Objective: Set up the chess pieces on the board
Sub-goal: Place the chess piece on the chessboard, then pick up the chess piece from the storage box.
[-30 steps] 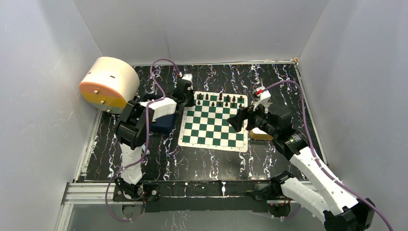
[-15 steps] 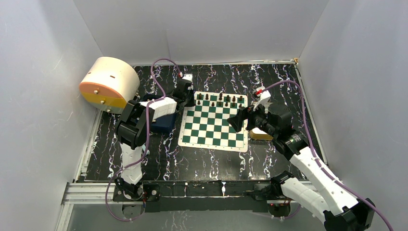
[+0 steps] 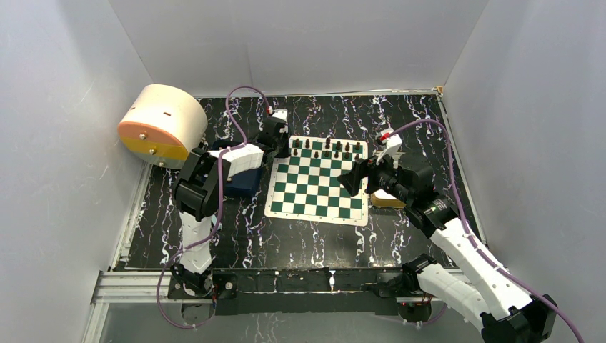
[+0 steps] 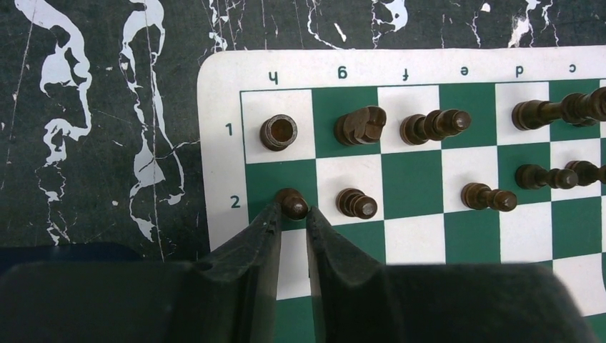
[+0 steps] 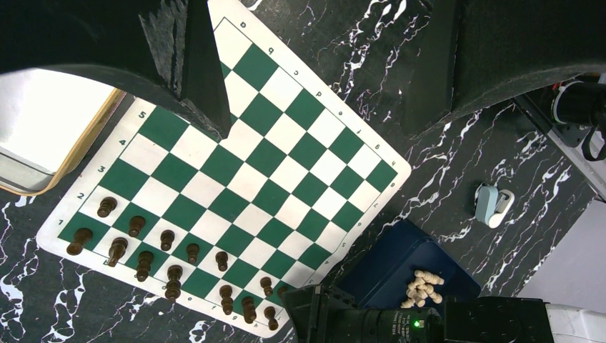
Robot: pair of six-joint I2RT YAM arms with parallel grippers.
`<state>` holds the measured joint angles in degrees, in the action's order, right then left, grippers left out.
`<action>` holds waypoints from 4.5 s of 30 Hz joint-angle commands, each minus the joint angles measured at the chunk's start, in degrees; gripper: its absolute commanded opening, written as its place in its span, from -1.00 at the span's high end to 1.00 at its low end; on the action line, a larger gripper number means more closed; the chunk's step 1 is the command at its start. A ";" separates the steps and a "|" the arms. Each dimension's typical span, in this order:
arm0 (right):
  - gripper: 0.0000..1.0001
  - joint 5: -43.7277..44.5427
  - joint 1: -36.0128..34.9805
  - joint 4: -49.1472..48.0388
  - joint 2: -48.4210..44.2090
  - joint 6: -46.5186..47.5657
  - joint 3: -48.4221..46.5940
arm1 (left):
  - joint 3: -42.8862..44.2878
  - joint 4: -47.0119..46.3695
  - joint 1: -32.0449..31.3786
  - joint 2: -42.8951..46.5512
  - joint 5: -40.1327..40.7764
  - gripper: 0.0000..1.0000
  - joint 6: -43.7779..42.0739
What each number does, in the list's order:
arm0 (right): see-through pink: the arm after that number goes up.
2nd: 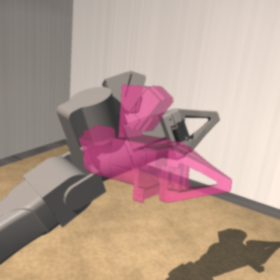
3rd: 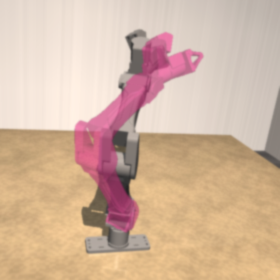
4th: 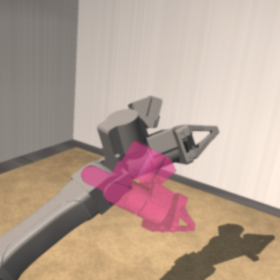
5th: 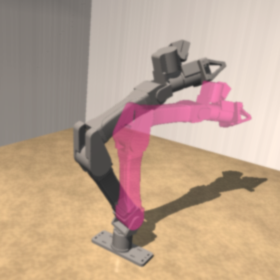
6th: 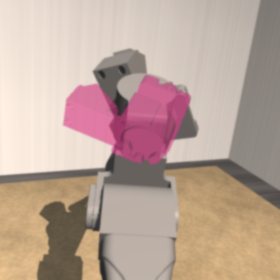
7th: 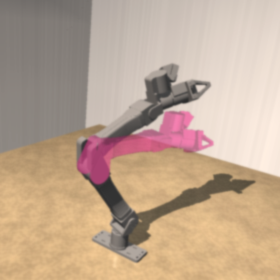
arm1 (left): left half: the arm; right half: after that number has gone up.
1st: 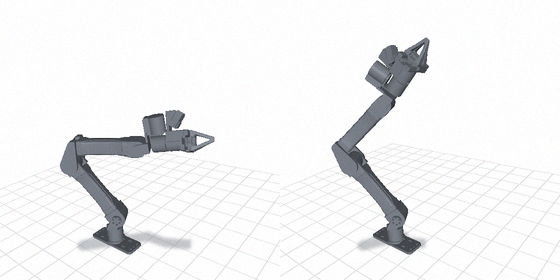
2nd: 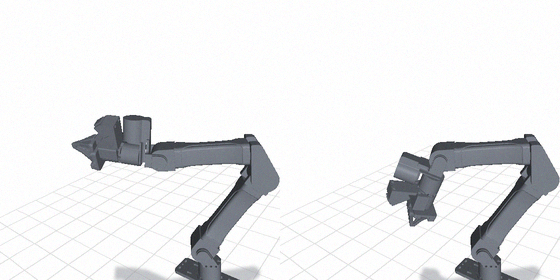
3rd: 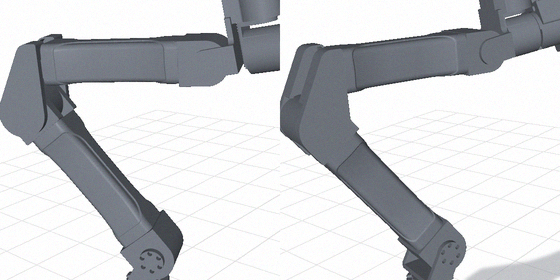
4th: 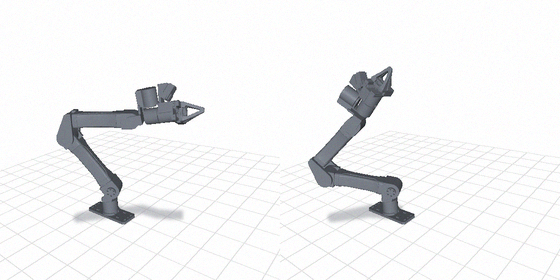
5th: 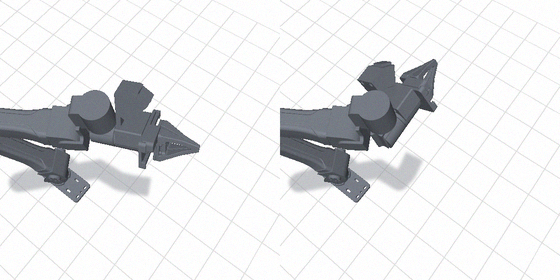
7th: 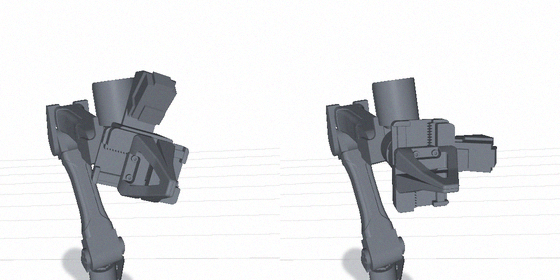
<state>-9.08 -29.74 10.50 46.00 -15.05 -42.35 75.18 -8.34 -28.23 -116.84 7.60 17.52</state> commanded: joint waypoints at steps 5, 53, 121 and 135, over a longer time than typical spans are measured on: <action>-0.97 0.47 -0.04 -2.76 -0.62 -0.03 -1.51 | 1.80 1.50 0.02 1.51 1.16 0.40 -0.82; 0.34 22.73 28.12 -12.72 31.92 6.91 -1.98 | -27.67 17.45 0.02 46.97 -3.89 -0.83 -9.68; 0.66 18.60 32.64 -22.08 50.07 11.61 -6.70 | -19.91 20.82 3.97 30.10 4.80 -0.28 -6.76; 0.69 19.69 32.64 -17.39 47.43 10.93 -8.37 | -17.16 17.35 3.97 22.41 -1.96 -0.11 -10.22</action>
<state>9.76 2.61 -7.20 96.07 -4.14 -49.12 56.31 11.14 -24.51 -93.73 10.41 8.91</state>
